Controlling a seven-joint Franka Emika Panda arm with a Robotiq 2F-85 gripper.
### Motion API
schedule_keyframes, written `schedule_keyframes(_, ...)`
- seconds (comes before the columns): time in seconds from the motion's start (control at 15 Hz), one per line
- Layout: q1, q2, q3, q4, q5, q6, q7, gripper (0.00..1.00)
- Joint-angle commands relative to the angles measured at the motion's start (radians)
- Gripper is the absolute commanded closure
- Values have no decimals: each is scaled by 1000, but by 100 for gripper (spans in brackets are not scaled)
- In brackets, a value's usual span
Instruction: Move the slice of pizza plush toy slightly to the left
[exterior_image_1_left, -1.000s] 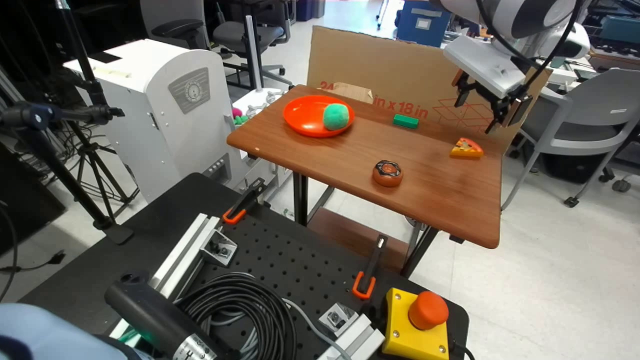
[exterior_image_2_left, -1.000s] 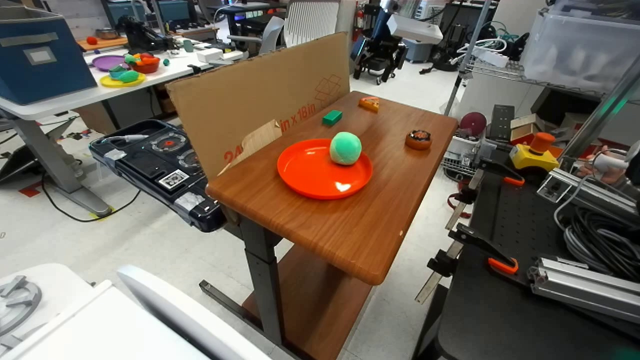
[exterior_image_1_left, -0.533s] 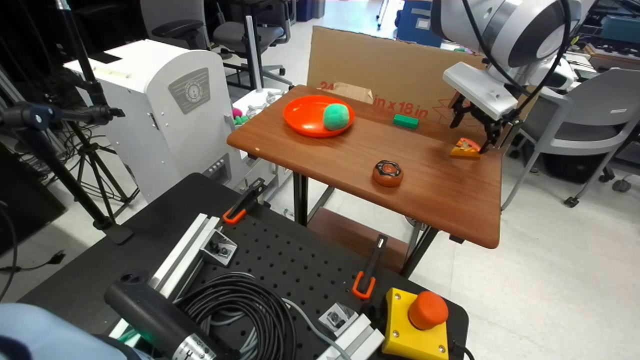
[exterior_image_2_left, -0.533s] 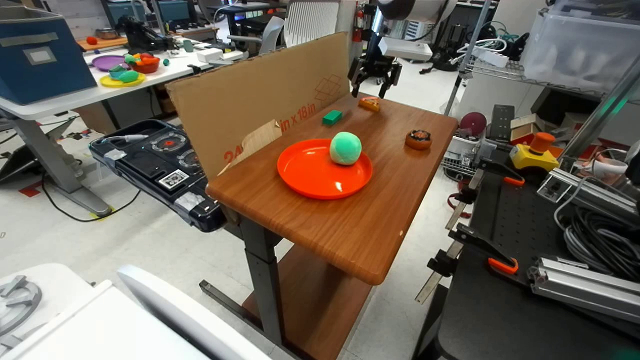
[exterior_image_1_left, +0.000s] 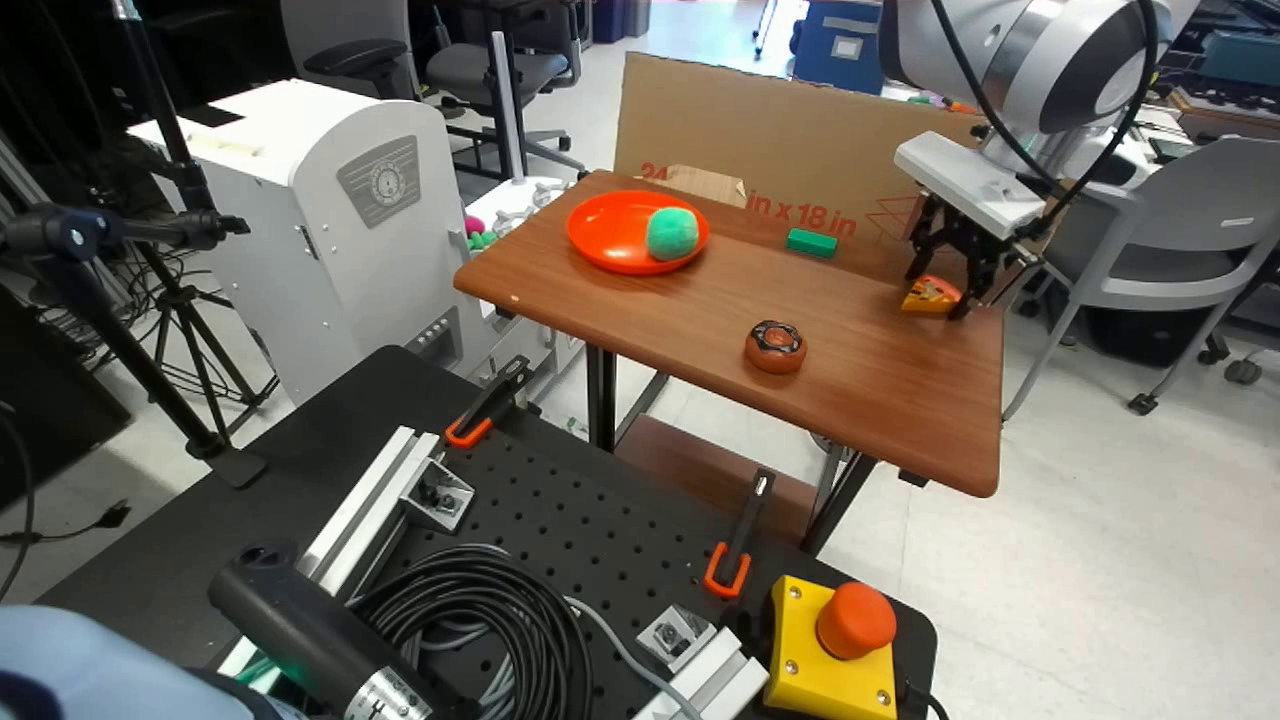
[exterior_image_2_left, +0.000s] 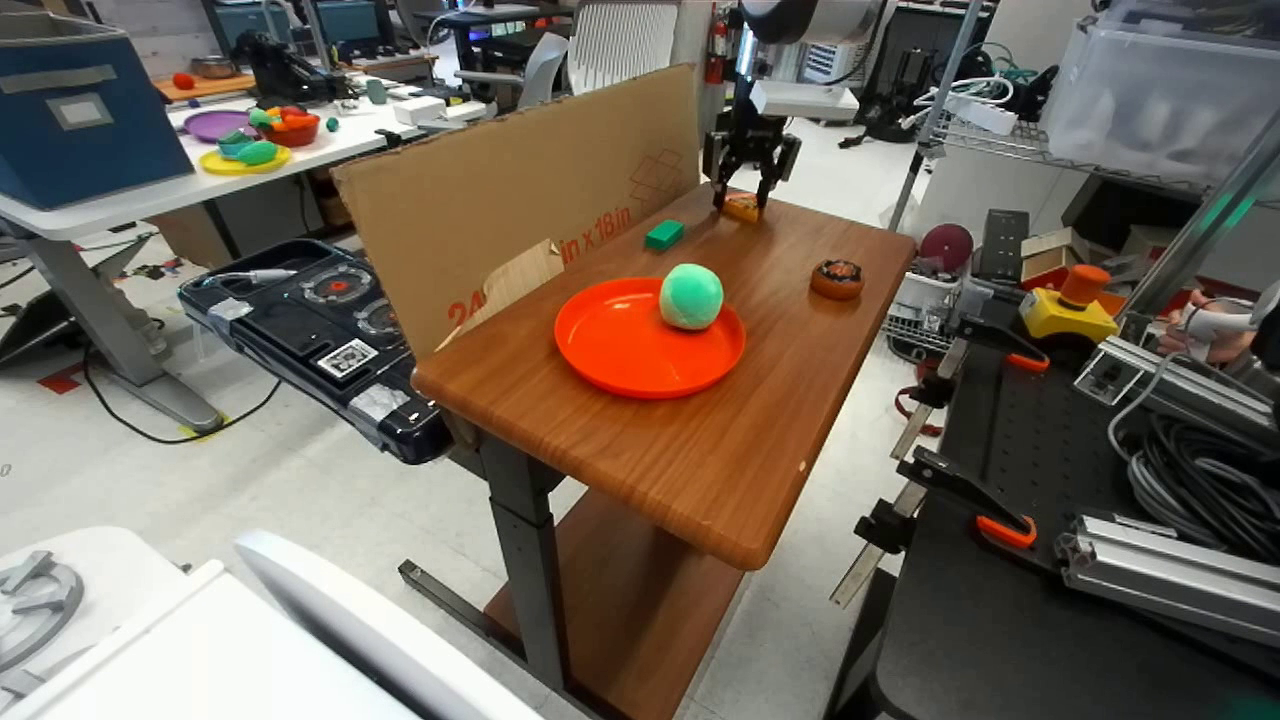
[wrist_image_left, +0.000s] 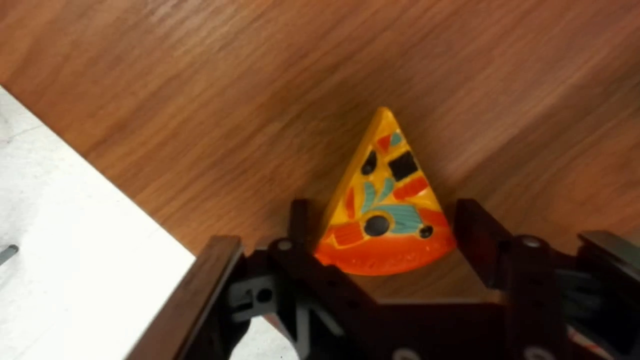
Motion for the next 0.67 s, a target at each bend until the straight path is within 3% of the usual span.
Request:
schedule_keyframes(0.0, 19, 11, -25, 57, -37, -80, 51, 54)
schedule_keyframes(0.27, 37, -51, -14, -2, -60, -66, 35, 54)
schedule_keyframes(0.6, 89, -209, 21, -255, -98, 39, -79, 54)
